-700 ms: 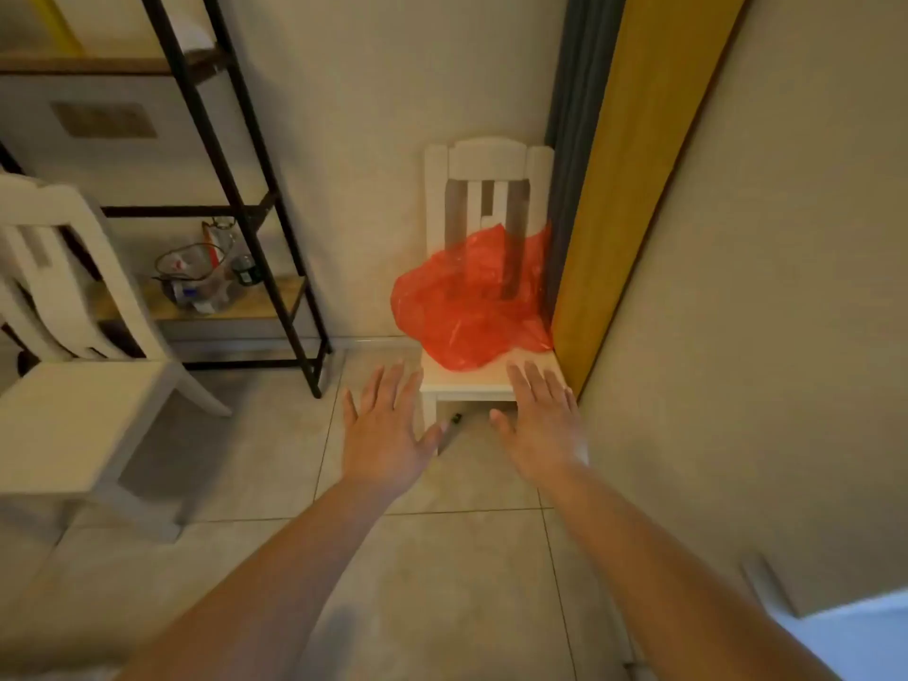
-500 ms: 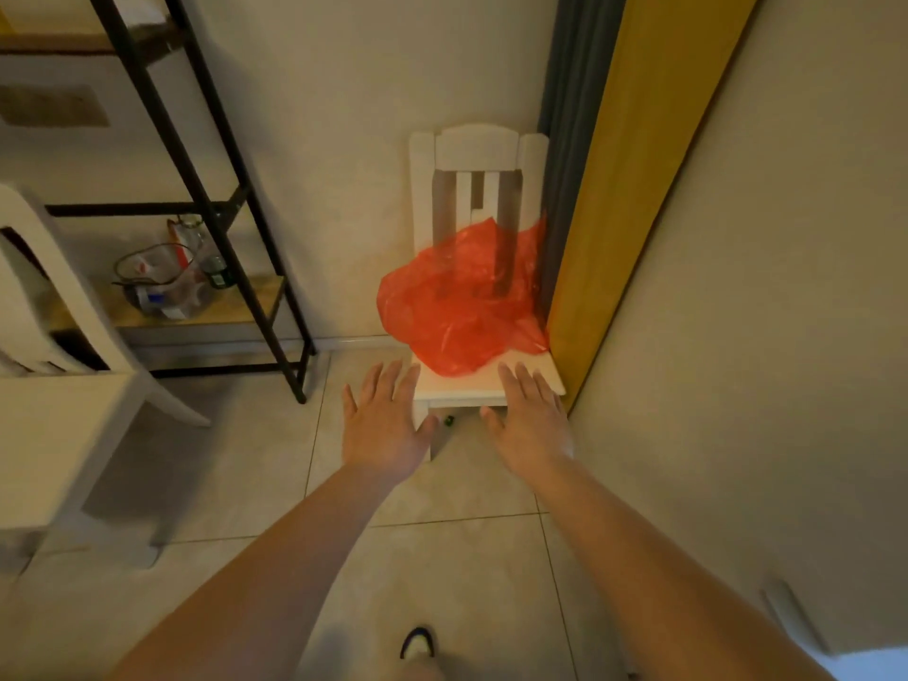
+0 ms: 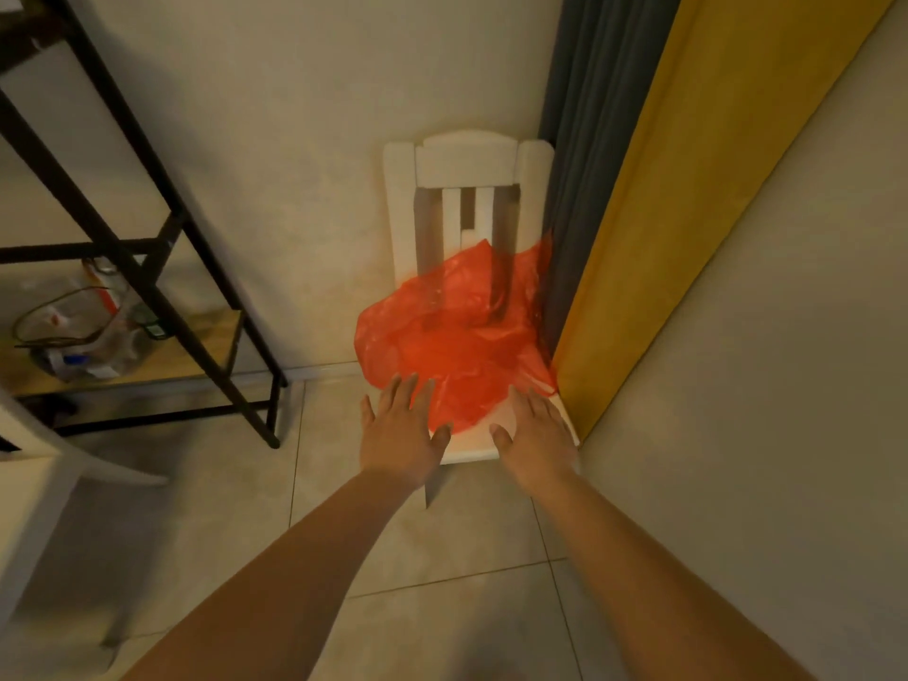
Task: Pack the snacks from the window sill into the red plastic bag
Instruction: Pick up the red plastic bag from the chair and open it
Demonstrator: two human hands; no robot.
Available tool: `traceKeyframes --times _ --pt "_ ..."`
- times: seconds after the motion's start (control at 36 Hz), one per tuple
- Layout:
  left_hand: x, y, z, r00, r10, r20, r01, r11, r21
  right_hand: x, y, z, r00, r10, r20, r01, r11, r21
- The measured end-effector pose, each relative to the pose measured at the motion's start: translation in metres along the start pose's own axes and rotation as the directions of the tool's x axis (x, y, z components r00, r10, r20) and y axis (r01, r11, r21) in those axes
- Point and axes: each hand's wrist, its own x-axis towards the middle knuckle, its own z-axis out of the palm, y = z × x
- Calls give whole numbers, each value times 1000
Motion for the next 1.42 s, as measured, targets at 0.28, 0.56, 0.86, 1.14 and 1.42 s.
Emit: traceKeyframes --times 0.28,0.56,0.86,1.14,1.42 --pt "130 14 9 995 -90 29 91 996 -24 137 9 -24 990 -96 105 93 995 32" --pt "235 31 1 986 -154 55 157 987 -42 258 15 -55 985 -115 127 105 991 79" --pt "371 31 8 985 -65 163 70 997 -27 366 18 -55 992 -17 127 5 996 92" --pt "504 20 30 972 22 235 -35 998 50 476 19 -31 948 170 268 -263 894 364" --pt "590 20 88 942 -45 332 71 995 -65 566 41 13 922 275 274 -378 795 475"
